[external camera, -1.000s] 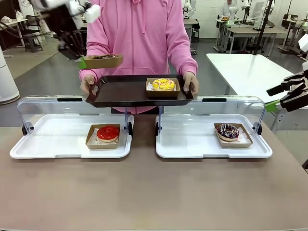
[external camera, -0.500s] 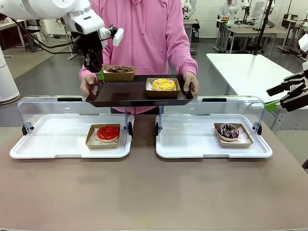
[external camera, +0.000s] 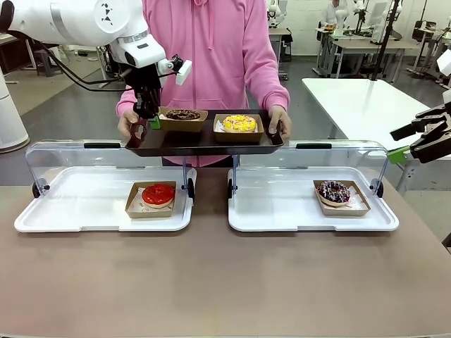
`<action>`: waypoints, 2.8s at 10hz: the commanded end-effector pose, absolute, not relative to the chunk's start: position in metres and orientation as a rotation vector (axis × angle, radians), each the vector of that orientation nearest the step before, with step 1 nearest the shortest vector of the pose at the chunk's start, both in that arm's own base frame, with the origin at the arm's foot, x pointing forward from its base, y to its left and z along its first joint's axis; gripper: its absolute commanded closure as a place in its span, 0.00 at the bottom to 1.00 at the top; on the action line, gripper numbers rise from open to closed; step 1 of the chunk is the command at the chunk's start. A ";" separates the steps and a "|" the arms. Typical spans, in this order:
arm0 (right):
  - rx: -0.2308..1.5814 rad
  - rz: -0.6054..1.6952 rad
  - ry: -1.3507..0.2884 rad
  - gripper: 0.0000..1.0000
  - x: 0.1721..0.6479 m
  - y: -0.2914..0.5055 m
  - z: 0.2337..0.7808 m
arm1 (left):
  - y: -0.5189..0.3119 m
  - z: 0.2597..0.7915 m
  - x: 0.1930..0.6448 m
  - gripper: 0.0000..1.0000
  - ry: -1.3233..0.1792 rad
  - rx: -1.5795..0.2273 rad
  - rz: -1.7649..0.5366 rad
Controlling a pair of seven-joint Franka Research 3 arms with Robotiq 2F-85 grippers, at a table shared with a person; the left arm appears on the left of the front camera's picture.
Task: Provide the desired donut to the person.
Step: Place the picked Paper togo box onto the Handle tray extended by the person.
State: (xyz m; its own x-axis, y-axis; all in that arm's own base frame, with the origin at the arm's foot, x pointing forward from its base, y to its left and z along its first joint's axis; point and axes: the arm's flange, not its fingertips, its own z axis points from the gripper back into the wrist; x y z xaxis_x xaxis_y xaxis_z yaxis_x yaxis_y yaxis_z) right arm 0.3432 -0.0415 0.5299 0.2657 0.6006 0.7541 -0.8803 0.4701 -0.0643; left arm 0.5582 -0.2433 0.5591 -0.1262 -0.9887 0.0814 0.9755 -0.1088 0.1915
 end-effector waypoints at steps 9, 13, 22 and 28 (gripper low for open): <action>0.399 1.040 -0.799 0.00 0.343 -0.042 0.528 | -0.239 0.569 0.558 0.00 -0.156 -0.035 -1.707; 0.399 1.040 -0.799 0.00 0.343 -0.042 0.528 | -0.236 0.570 0.557 0.00 -0.148 -0.072 -1.722; 0.399 1.040 -0.799 0.00 0.343 -0.042 0.528 | -0.238 0.567 0.554 0.00 -0.150 -0.055 -1.696; 0.399 1.040 -0.799 0.00 0.343 -0.042 0.528 | -0.238 0.567 0.554 0.00 -0.150 -0.055 -1.696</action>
